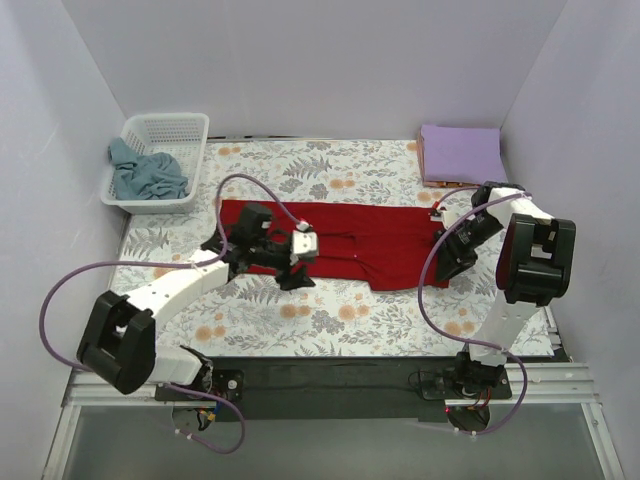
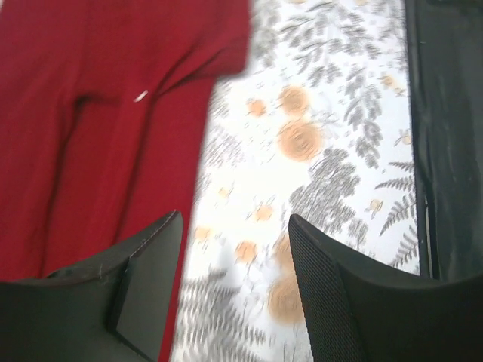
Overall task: Fold and stack the t-shirts
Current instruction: Fold the tshirt
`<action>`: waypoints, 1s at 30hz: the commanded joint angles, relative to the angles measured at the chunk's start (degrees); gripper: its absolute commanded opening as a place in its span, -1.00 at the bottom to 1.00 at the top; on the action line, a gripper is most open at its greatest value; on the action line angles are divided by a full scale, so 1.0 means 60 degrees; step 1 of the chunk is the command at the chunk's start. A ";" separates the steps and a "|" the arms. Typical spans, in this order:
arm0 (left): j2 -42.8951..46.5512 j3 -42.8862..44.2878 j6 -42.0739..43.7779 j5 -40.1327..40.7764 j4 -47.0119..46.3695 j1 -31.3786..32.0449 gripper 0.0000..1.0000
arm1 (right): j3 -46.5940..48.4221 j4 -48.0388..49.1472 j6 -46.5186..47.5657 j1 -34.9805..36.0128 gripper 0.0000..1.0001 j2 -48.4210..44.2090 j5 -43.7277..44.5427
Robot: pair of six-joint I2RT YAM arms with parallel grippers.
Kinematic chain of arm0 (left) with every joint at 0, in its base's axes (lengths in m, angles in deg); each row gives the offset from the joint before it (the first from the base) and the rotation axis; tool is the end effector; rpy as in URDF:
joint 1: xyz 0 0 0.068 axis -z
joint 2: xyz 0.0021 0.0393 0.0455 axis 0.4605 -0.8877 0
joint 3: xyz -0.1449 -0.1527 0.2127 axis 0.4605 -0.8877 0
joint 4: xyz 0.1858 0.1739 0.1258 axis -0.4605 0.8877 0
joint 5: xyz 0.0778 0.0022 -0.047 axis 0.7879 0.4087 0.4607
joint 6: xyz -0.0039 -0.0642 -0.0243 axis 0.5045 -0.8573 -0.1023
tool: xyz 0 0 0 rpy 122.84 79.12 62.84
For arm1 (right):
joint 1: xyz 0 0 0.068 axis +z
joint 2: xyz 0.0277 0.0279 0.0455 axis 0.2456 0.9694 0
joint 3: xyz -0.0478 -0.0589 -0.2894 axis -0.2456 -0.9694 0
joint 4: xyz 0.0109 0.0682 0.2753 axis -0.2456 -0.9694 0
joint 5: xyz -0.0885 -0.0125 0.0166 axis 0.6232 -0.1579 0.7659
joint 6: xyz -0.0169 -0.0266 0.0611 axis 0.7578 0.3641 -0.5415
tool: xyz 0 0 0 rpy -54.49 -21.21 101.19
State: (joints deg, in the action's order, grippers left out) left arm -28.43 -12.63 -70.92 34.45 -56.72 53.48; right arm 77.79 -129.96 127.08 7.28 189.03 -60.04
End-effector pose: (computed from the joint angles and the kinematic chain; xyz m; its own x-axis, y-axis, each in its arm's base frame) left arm 0.2413 -0.1647 0.2485 -0.6472 0.3251 -0.6895 0.7589 0.3600 -0.5426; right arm 0.3324 -0.0147 0.1793 -0.8863 -0.4454 -0.1268 -0.4484 0.7571 0.4751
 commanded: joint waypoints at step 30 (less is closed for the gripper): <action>-0.5664 -0.0237 0.3448 0.4594 -0.9193 0.5016 -0.16 | -0.0132 -0.0173 -0.0949 -0.0704 0.00 0.0728 -0.0337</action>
State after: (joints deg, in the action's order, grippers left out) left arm -61.70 -14.95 -52.12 59.13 -107.82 83.16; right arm 75.65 -130.26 121.94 3.34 192.33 -60.28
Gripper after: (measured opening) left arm 0.419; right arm 0.501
